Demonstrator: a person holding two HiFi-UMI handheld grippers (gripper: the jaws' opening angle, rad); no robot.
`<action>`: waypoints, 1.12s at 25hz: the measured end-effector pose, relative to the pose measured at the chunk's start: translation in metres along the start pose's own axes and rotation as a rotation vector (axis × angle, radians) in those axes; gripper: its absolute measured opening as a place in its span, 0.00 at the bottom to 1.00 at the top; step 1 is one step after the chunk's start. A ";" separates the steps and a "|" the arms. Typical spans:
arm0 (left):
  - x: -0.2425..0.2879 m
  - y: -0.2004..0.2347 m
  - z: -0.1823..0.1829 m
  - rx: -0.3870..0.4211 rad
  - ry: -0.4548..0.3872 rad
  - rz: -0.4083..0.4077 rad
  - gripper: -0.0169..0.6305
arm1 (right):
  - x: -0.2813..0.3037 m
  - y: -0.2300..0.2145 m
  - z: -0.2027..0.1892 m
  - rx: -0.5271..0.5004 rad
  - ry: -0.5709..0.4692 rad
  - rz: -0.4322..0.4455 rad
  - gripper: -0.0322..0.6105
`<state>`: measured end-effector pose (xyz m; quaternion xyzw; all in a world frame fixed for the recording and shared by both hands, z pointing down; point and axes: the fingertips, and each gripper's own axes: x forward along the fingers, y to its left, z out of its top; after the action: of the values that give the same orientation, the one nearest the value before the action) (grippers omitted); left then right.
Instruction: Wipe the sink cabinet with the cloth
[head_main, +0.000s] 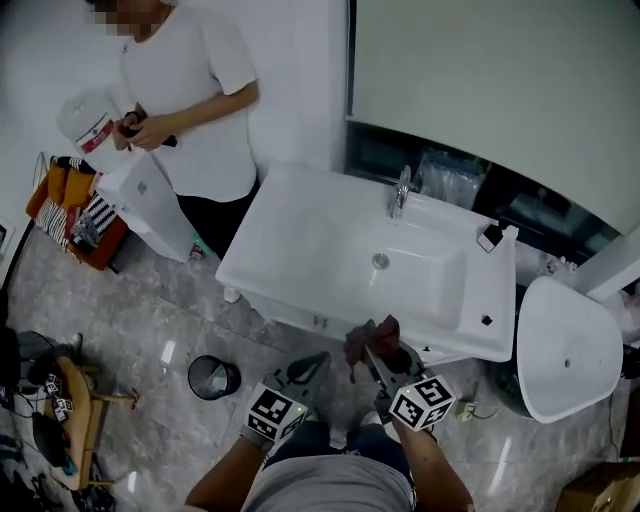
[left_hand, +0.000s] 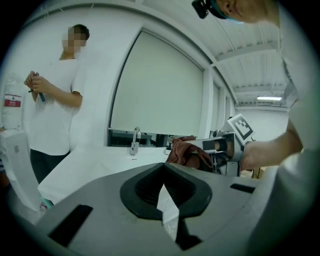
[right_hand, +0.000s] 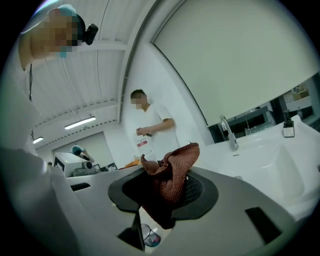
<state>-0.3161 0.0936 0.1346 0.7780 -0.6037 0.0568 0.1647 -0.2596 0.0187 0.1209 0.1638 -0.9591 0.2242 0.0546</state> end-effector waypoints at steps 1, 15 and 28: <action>-0.002 0.001 0.005 -0.006 -0.005 0.012 0.04 | 0.001 0.005 0.008 -0.011 -0.003 0.017 0.24; -0.027 0.010 0.103 0.018 -0.169 0.138 0.04 | 0.004 0.062 0.109 -0.165 -0.074 0.216 0.24; -0.046 0.028 0.130 0.051 -0.244 0.200 0.04 | 0.030 0.079 0.118 -0.252 -0.084 0.274 0.24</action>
<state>-0.3692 0.0879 0.0044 0.7189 -0.6922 -0.0067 0.0641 -0.3184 0.0244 -0.0117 0.0326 -0.9944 0.1006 0.0038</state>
